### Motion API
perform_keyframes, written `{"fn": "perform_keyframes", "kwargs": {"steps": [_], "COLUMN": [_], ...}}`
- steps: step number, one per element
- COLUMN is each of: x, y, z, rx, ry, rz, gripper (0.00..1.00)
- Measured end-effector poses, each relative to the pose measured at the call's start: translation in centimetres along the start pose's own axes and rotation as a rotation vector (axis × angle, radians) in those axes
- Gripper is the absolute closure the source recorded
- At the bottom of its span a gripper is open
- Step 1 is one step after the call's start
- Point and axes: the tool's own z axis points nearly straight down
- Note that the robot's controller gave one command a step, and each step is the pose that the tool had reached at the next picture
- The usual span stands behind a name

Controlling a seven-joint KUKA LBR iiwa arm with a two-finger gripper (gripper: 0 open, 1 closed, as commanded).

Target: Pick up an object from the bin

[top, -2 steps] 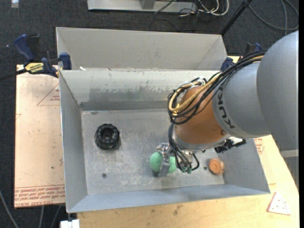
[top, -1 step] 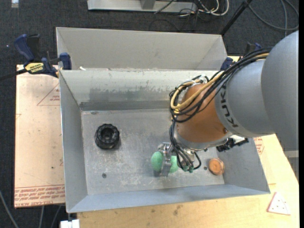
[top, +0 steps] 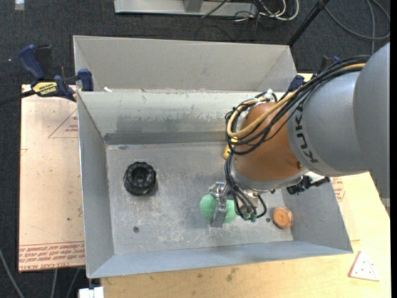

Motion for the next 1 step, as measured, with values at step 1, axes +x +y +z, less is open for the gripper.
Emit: {"fn": "perform_keyframes", "kwargs": {"steps": [1], "x": [-0.1], "y": [0.03], "z": [-2.31], "rx": [-0.001], "ry": [-0.004], "rz": [0.0], "gripper": [1.0]}}
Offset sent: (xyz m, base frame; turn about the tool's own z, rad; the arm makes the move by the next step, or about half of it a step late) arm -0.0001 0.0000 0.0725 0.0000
